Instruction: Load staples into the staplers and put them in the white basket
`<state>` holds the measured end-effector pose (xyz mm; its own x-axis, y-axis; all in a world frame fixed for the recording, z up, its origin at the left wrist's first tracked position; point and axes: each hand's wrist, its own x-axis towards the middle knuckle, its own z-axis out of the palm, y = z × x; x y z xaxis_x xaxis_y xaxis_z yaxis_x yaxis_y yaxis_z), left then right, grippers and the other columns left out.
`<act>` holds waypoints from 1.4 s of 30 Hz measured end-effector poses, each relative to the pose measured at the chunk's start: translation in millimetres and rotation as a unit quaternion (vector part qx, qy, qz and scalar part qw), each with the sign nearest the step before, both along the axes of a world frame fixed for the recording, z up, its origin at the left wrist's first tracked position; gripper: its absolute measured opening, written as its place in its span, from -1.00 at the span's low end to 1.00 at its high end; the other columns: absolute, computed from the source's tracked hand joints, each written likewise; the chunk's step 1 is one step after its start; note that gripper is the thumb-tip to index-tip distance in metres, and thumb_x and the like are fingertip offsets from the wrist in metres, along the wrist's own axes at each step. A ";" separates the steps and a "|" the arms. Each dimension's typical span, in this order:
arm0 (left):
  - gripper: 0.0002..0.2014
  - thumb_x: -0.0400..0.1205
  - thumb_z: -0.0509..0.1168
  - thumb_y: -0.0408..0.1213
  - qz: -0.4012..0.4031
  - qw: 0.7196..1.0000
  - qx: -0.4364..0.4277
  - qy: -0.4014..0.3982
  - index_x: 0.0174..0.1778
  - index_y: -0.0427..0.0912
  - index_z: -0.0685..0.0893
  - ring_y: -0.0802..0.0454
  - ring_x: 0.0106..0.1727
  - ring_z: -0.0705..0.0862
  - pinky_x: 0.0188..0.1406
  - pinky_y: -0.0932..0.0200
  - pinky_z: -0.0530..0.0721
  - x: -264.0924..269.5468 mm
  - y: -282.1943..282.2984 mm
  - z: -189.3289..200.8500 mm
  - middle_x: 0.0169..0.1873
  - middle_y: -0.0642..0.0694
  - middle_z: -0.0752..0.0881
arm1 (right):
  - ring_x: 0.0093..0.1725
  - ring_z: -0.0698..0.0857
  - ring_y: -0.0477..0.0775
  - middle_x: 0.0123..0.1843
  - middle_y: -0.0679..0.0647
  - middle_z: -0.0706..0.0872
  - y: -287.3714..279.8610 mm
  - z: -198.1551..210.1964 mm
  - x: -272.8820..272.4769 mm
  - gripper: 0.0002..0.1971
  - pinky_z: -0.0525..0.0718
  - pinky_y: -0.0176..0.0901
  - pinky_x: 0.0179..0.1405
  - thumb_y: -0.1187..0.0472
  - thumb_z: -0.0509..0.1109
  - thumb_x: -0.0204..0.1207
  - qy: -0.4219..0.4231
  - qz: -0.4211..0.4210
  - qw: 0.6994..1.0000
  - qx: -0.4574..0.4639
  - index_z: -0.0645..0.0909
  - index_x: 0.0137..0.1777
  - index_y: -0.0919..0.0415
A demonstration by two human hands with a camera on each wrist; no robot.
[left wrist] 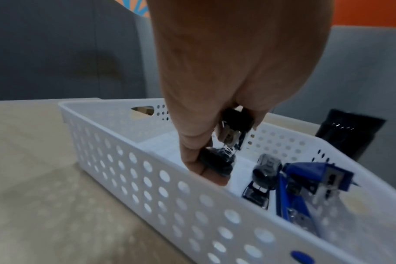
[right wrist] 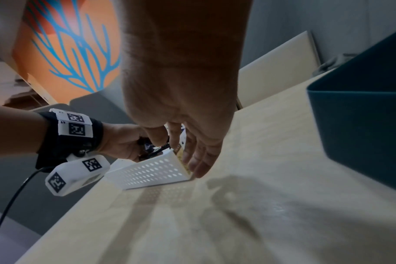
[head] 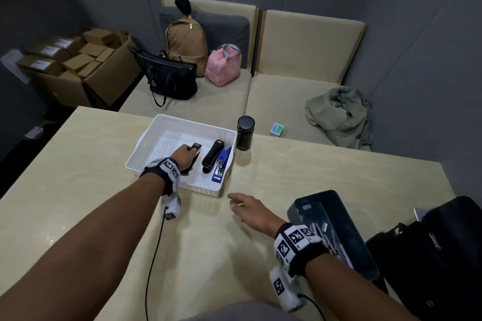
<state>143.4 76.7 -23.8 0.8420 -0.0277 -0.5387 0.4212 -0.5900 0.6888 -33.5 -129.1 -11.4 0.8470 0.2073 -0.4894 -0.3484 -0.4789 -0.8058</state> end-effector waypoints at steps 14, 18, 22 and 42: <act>-0.52 0.73 0.17 -0.22 -0.034 0.989 0.125 -0.068 0.57 -0.26 0.32 -0.43 0.31 0.62 0.27 -0.13 0.59 26.6 -33.5 -33.8 0.31 -0.47 0.63 | -0.21 0.70 -0.20 0.03 0.10 0.75 -35.1 -43.4 -20.3 -0.66 0.54 -0.54 -0.33 0.26 0.30 0.61 0.077 -0.033 0.996 -0.012 0.55 0.37 0.18; -0.59 0.71 0.19 -0.21 -0.063 0.987 0.132 -0.063 0.45 -0.28 0.42 -0.40 0.25 0.66 0.23 -0.11 0.62 27.5 -34.2 -34.5 0.26 -0.45 0.66 | -0.25 0.71 -0.27 -0.03 0.07 0.75 -37.1 -49.2 -21.9 -0.66 0.55 -0.52 -0.32 0.21 0.30 0.63 0.079 -0.034 0.996 -0.013 0.54 0.39 0.19; -0.54 0.69 0.22 -0.28 -0.099 0.981 0.152 -0.068 0.53 -0.22 0.38 -0.38 0.27 0.65 0.20 -0.07 0.60 20.6 -27.1 -32.8 0.30 -0.43 0.64 | -0.17 0.77 -0.17 -0.05 0.05 0.76 -42.5 -47.1 -24.0 -0.67 0.62 -0.45 -0.26 0.19 0.30 0.63 0.081 -0.039 0.996 -0.023 0.56 0.37 0.16; -0.65 0.61 0.17 -0.46 -0.133 0.976 0.163 -0.058 0.29 -0.34 0.66 -0.35 0.26 0.66 0.24 -0.02 0.59 2.4 -16.2 -20.9 0.24 -0.39 0.71 | -0.02 0.72 -0.03 0.07 0.01 0.73 -40.4 -20.3 -36.7 -0.63 0.64 -0.21 0.11 0.15 0.23 0.55 0.033 -0.018 0.997 -0.070 0.58 0.35 0.02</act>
